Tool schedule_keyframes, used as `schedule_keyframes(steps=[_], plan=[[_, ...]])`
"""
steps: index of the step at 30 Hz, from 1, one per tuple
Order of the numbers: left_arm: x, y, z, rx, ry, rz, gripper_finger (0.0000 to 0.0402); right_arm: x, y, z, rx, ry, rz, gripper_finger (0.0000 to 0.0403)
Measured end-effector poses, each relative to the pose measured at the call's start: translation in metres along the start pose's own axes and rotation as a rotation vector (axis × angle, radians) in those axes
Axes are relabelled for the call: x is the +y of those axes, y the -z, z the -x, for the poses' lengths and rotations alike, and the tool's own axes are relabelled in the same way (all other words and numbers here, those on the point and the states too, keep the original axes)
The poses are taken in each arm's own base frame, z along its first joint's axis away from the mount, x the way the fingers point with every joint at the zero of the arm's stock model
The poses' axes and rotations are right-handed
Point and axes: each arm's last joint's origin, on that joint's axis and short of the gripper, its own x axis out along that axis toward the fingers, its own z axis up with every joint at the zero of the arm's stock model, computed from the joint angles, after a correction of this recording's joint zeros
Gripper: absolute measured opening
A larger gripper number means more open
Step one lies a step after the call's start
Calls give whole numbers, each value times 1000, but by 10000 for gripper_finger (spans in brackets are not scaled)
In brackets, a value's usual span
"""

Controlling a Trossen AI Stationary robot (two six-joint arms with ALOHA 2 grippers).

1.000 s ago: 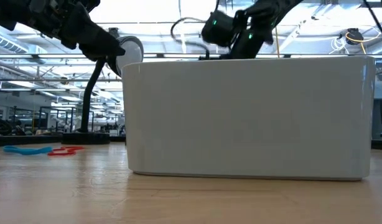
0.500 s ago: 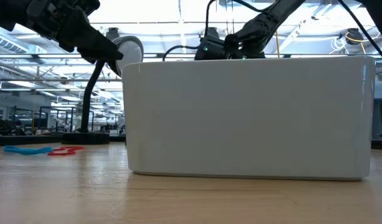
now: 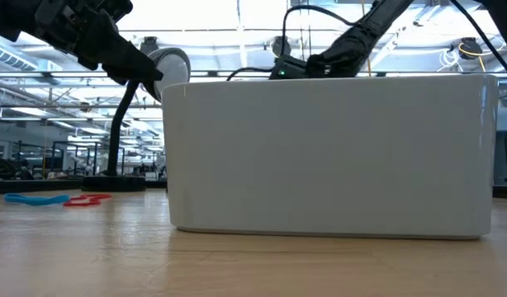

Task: Pick and place rubber bands into bin
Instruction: Put the right green rubber band into the gray bin

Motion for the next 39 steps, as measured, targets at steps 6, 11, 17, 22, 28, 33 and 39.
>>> schedule_keyframes(steps=[6, 11, 17, 22, 28, 33, 39], plan=[[0, 0, 0, 0, 0, -6, 184, -3, 20, -10, -8, 1, -5, 164], [0, 0, 0, 0, 0, -6, 184, -3, 26, -13, 6, 3, -1, 134], [0, 0, 0, 0, 0, -6, 184, -3, 27, -14, 7, 2, 7, 74], [0, 0, 0, 0, 0, -5, 184, -2, 23, -14, -31, -4, 3, 28], [0, 0, 0, 0, 0, -5, 184, -2, 18, -9, -77, -12, -6, 4], [0, 0, 0, 0, 0, -4, 184, -2, 15, 10, -101, -21, -13, 2], [0, 0, 0, 0, 0, -4, 184, -1, -2, 69, -296, -62, -18, 1]])
